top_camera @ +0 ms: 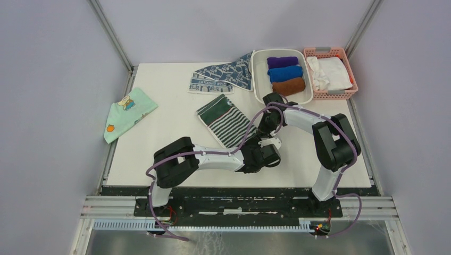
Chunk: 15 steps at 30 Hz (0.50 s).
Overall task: Roll the towels
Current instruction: Roll the towel at the center of the board.
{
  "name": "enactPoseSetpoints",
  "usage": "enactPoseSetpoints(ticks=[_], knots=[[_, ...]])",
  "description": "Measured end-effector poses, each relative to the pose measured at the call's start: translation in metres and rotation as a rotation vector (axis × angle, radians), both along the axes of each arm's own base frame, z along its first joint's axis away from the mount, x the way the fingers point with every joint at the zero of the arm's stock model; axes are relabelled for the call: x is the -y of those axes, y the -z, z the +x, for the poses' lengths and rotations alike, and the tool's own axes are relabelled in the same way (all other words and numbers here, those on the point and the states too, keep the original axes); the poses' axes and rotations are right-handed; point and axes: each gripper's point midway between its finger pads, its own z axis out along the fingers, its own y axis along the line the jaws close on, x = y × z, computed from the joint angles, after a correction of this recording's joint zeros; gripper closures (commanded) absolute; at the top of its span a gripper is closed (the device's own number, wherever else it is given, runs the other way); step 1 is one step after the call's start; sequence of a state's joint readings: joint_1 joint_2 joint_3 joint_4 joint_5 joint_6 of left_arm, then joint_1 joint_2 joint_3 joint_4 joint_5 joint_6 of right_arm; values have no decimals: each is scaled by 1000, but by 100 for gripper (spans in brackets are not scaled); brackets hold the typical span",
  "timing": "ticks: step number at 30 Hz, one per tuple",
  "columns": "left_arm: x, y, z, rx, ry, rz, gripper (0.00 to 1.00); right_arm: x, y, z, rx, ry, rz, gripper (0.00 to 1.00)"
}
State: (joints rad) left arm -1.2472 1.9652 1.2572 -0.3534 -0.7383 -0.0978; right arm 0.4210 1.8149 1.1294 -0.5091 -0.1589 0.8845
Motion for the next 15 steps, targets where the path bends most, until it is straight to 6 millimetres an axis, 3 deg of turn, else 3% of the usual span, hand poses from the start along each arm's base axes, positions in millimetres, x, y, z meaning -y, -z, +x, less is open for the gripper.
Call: enactPoseSetpoints(ticks=[4, 15], knots=[[11, -11, -3, 1, -3, -29, 42, 0, -1, 0, -5, 2, 11, 87], [6, -2, -10, 0, -9, 13, 43, 0, -1, 0, -9, 3, 21, 88]])
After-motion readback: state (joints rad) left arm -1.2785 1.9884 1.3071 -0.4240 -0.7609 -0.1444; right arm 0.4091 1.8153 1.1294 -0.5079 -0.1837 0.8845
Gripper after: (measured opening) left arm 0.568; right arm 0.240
